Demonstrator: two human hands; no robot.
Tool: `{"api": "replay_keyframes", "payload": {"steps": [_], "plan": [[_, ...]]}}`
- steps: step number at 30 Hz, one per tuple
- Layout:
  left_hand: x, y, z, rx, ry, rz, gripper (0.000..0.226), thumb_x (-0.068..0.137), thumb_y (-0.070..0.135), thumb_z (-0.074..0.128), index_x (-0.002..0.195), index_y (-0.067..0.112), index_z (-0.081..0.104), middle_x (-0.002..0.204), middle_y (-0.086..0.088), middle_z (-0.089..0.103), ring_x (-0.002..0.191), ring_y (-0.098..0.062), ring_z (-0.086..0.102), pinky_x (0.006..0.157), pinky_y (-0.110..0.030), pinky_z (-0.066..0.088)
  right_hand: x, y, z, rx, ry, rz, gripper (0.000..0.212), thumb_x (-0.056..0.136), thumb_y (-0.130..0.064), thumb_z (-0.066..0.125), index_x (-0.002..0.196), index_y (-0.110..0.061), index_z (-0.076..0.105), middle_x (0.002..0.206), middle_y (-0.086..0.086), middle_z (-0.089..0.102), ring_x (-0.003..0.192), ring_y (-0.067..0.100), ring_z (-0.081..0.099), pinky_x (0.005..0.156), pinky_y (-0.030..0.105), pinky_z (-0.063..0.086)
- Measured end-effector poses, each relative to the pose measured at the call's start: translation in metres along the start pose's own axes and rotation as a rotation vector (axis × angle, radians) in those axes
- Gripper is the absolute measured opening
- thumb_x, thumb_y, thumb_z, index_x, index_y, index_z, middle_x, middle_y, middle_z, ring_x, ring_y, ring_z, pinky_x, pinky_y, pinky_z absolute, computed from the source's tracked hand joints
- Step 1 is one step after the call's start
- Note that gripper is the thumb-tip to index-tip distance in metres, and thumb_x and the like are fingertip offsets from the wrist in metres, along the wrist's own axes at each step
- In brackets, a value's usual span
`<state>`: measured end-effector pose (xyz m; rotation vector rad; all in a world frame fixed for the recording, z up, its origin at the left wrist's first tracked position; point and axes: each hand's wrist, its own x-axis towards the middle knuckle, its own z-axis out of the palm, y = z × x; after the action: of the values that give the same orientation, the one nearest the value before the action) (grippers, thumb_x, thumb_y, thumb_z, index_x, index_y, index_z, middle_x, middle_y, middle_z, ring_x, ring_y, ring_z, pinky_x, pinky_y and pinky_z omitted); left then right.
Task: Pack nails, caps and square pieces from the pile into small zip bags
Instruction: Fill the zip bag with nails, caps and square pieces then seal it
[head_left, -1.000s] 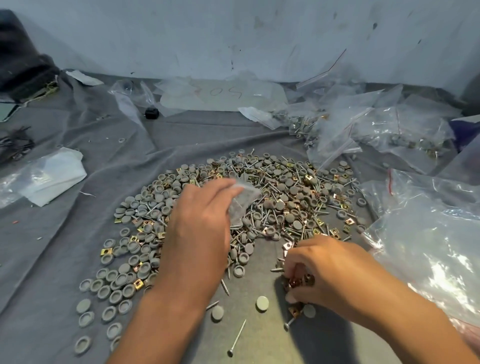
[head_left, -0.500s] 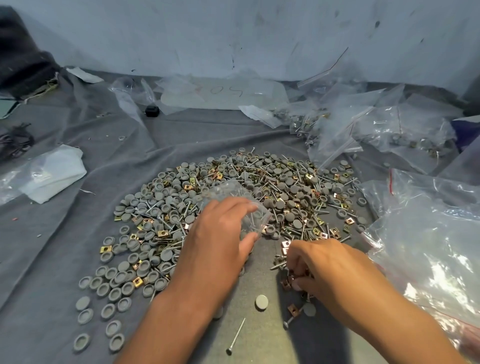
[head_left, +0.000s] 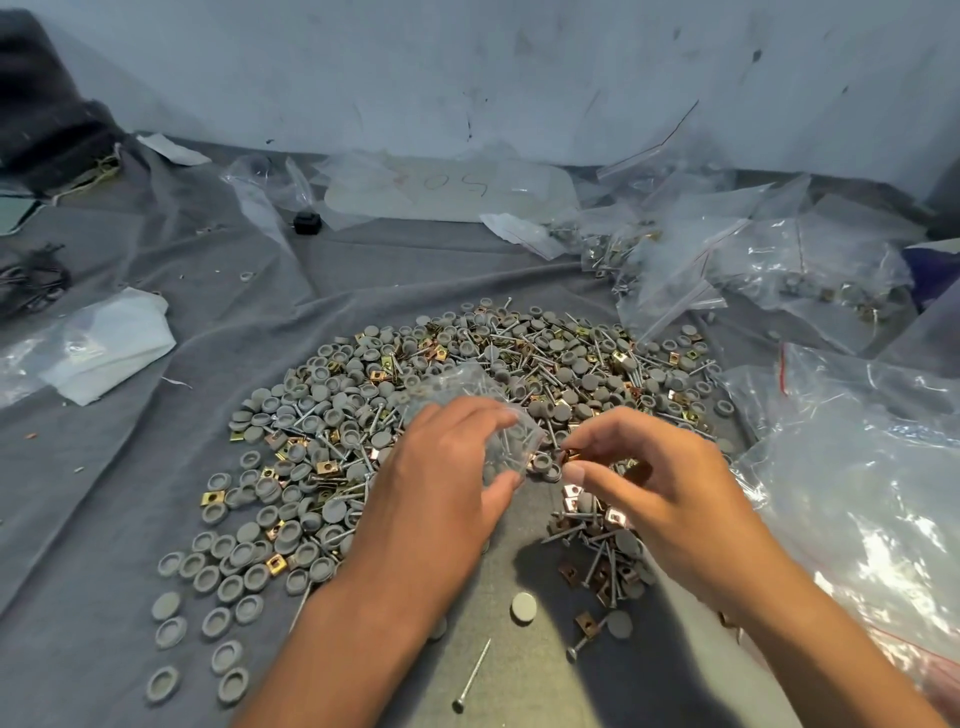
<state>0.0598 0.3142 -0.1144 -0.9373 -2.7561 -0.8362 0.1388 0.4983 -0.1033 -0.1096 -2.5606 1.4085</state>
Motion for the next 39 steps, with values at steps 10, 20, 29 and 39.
{"api": "replay_keyframes", "payload": {"steps": [10,20,29,39], "plan": [[0.000,0.004,-0.004,-0.064,0.005,0.025,0.056,0.078,0.020,0.083,0.130,0.028,0.063,0.127,0.019,0.060,0.119,0.000,0.051,0.104,-0.014,0.032,0.007,-0.006,0.022,0.076,0.114,-0.165,0.010,0.089,-0.028,0.075,0.093,-0.029,0.066,0.091,-0.009,0.072,0.086,0.015,0.070,0.071,0.031,0.056],[-0.001,0.008,-0.003,-0.084,0.021,0.034,0.060,0.074,0.011,0.080,0.130,0.024,0.063,0.124,0.017,0.061,0.116,0.002,0.050,0.106,-0.013,0.031,0.012,-0.004,0.039,-0.314,0.233,-0.332,0.016,0.082,-0.022,0.081,0.094,-0.020,0.071,0.087,-0.015,0.064,0.079,0.003,0.059,0.070,0.023,0.050],[-0.001,0.007,-0.005,-0.102,0.045,0.042,0.055,0.075,0.013,0.080,0.127,0.024,0.066,0.123,0.016,0.063,0.116,-0.003,0.055,0.107,-0.021,0.041,0.009,-0.004,0.044,-0.330,0.254,-0.312,0.013,0.088,-0.020,0.073,0.093,-0.014,0.064,0.087,-0.006,0.062,0.080,0.014,0.060,0.067,0.034,0.052],[-0.002,0.008,-0.009,-0.084,0.164,0.122,0.033,0.076,0.022,0.082,0.108,0.018,0.077,0.111,0.004,0.074,0.103,-0.010,0.066,0.094,-0.034,0.054,0.014,-0.010,0.020,0.052,0.079,0.094,0.018,0.081,-0.041,0.078,0.077,-0.025,0.071,0.074,-0.013,0.073,0.066,0.000,0.066,0.060,0.011,0.045]]}}
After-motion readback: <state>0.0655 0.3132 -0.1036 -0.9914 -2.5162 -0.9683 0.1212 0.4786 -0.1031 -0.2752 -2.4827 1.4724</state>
